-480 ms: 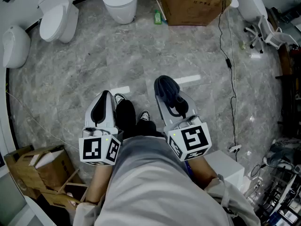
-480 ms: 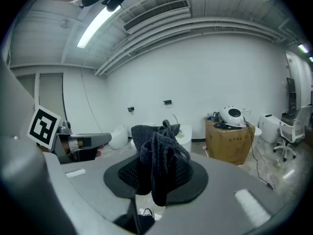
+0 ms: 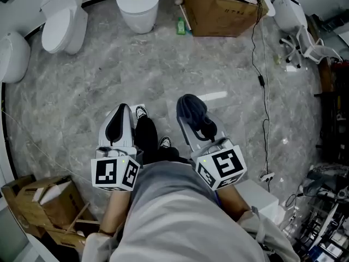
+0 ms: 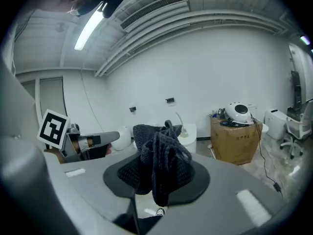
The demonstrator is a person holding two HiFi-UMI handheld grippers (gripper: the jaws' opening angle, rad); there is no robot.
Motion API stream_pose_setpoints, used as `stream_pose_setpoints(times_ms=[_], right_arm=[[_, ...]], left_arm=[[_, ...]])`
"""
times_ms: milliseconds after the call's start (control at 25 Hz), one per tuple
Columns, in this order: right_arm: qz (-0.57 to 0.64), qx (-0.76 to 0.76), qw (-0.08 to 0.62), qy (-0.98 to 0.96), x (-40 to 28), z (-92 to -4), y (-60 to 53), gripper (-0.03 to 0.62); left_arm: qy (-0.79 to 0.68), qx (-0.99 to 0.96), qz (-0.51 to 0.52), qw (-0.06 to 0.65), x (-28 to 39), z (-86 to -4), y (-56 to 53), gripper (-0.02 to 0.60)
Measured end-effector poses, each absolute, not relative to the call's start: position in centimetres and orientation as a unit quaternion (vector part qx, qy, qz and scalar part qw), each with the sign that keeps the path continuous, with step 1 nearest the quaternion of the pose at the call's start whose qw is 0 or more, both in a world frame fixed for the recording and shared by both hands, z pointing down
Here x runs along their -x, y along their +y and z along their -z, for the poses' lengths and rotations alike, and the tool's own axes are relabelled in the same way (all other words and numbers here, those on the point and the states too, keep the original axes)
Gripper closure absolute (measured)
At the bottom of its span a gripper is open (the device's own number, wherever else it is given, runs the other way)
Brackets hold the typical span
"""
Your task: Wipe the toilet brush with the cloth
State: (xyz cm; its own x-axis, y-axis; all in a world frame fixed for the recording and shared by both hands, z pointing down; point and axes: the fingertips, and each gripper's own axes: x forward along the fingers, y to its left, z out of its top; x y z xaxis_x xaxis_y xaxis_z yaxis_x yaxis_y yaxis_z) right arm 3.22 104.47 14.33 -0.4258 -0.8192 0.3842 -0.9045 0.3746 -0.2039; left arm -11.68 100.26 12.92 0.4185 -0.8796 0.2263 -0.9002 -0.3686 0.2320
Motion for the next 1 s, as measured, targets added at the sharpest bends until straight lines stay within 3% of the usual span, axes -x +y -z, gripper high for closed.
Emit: stream_pose_setpoints(times_ms=[1000], right_arm=[[-0.193,-0.51,0.149,-0.825,6.4,-13.1,83.3,0.488]], left_arm=[[-0.516,-0.843,-0.037,0.149,21.7,-10.5,79.4,0.581]])
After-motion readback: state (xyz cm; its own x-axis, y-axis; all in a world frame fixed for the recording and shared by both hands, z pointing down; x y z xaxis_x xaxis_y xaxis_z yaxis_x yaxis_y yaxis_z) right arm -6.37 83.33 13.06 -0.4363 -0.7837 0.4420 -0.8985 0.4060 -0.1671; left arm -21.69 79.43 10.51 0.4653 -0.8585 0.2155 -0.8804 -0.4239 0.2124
